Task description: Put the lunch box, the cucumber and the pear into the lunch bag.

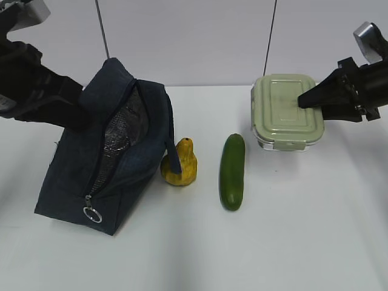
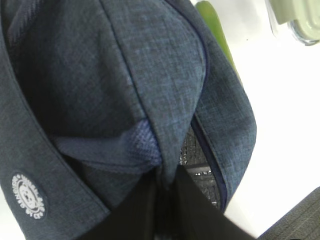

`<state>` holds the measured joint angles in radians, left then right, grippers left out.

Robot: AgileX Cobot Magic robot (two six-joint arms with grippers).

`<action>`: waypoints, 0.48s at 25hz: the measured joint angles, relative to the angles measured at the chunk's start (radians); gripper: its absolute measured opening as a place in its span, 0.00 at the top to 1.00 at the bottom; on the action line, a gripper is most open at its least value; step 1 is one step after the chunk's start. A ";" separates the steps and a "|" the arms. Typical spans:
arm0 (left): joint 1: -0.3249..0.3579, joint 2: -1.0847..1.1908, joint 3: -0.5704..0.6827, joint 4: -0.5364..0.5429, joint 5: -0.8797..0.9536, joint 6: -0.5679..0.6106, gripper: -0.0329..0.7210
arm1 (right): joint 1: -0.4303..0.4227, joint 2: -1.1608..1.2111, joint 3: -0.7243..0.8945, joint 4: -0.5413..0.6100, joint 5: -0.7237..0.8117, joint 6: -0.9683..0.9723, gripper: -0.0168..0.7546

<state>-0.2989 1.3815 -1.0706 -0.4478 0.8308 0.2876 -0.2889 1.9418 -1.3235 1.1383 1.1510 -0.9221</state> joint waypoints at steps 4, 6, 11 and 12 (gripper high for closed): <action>0.000 0.000 0.000 0.000 -0.004 0.000 0.96 | 0.023 -0.031 0.002 0.004 0.000 0.000 0.50; 0.000 0.000 0.000 0.000 -0.006 0.000 0.96 | 0.039 -0.042 0.002 0.004 0.005 0.000 0.50; 0.000 0.000 0.000 0.000 -0.006 0.000 0.96 | 0.104 -0.063 0.002 0.008 0.007 0.000 0.50; 0.000 0.000 0.000 0.000 -0.006 0.000 0.96 | 0.116 -0.065 0.002 0.010 0.009 0.002 0.50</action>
<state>-0.2989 1.3815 -1.0706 -0.4478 0.8248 0.2876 -0.1732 1.8767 -1.3217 1.1487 1.1600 -0.9203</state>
